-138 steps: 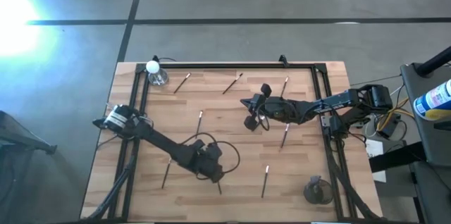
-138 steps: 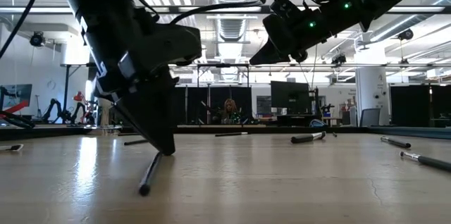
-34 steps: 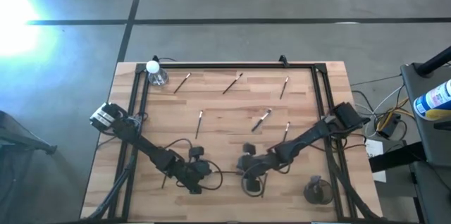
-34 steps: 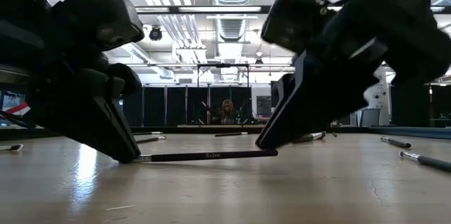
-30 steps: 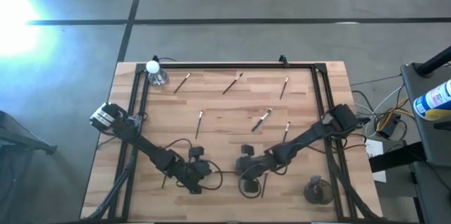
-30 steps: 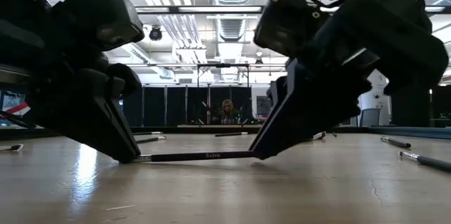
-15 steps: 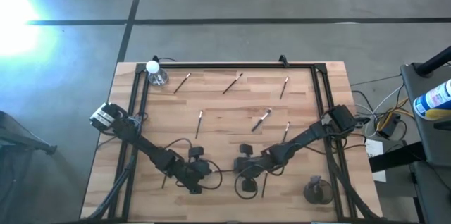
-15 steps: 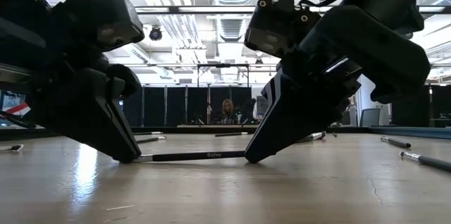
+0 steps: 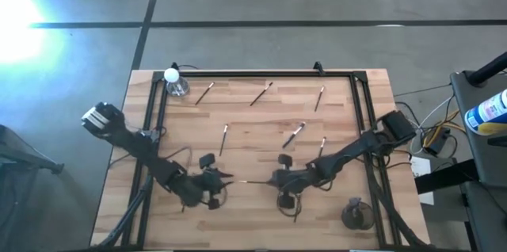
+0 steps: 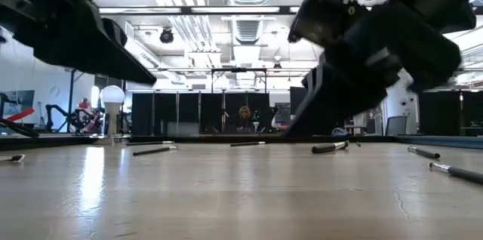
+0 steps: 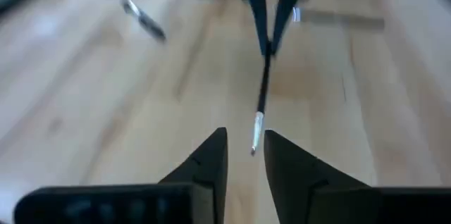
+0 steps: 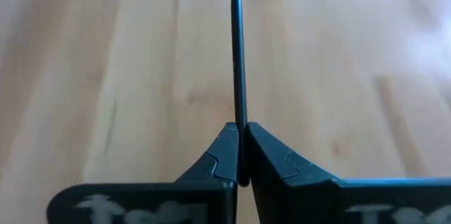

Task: Pick & Place Makeup Brushes
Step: Put the black liner brush into the makeup holder

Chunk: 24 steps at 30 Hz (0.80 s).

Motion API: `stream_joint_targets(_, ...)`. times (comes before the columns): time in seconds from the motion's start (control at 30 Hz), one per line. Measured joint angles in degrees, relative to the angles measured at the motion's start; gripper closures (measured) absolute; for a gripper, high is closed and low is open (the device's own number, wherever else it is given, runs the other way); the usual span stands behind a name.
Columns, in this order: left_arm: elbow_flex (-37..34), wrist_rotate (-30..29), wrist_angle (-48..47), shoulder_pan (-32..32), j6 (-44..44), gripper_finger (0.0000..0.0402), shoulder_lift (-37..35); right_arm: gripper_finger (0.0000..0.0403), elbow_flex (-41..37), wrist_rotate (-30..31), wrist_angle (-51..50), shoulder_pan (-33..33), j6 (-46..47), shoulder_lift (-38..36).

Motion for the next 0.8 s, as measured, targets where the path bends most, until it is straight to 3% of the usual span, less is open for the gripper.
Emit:
stream_joint_targets(0.23, -15.8, 0.0, 44.2, 0.3, 13.7, 0.0316, -2.4, 0.0390, -9.8, 4.9, 22.2, 0.1, -2.5, -5.2)
stream_joint_targets(0.37, -20.3, 5.9, 63.8, 1.7, 20.4, 0.0317, -0.9, 0.0390, -12.9, 5.7, 36.4, 0.0, -7.3, -6.3)
stream_joint_targets(0.43, -20.2, 10.4, 67.9, 2.8, 22.4, 0.0318, -0.1, 0.0390, -13.5, 5.6, 42.1, 0.0, -10.3, -6.5)
stream_joint_targets(0.57, -17.3, 13.5, 66.0, 5.0, 24.6, 0.0317, -0.1, 0.0390, -12.6, 5.2, 50.6, 0.0, -16.3, -6.5)
stream_joint_targets(0.8, -9.9, 20.9, 64.7, 7.1, 32.2, 0.0317, -0.1, 0.0390, -7.1, 2.8, 51.9, 0.0, -22.4, -5.8)
